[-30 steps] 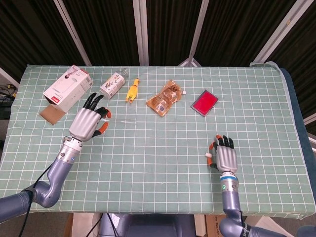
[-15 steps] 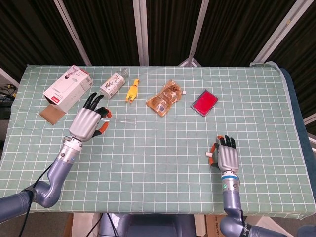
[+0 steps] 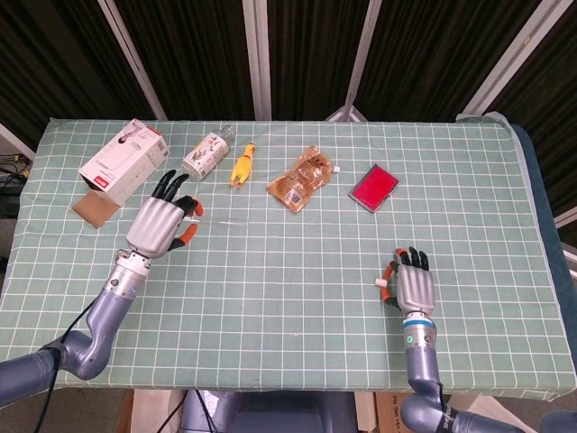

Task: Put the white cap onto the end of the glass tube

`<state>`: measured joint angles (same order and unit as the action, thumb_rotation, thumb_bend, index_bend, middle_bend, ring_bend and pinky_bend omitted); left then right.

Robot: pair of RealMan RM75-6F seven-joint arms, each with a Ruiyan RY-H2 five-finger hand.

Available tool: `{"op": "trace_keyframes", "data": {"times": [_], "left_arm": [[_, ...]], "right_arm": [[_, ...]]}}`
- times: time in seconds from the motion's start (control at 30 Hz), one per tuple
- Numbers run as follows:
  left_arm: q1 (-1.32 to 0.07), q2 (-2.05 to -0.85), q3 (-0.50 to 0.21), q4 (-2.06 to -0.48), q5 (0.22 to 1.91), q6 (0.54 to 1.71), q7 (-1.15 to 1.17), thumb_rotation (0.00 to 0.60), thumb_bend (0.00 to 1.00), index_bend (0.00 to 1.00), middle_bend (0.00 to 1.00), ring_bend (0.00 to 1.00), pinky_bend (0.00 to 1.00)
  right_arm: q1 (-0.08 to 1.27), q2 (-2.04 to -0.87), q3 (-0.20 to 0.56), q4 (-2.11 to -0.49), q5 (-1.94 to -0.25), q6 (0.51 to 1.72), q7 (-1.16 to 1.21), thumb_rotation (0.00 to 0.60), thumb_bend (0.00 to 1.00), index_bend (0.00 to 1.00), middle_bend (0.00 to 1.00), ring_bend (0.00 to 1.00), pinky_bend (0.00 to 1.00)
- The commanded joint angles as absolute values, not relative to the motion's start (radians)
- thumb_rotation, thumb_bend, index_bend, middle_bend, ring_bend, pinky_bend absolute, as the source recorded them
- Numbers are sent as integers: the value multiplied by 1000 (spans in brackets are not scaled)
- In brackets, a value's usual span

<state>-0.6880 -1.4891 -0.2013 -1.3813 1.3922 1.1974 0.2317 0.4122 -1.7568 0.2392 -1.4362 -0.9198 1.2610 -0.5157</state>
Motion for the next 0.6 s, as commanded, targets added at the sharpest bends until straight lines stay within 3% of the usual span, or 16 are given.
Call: {"op": "trace_keyframes", "data": {"times": [0.03,0.6], "left_arm": [[-689,-1493,-201,-1378,1391,1196,231,600,620,514,525,95,0],[-692,-1571,-220,-1392,1335,1189,219,600,622,514,525,96,0]], "right_arm": [[413,-1754,239,-1440,-924,1262,-514,600,360,579,194,0,0],[426,-1654,274,-1532,-986,1283,-499,600,364,585,199,0,0]]}}
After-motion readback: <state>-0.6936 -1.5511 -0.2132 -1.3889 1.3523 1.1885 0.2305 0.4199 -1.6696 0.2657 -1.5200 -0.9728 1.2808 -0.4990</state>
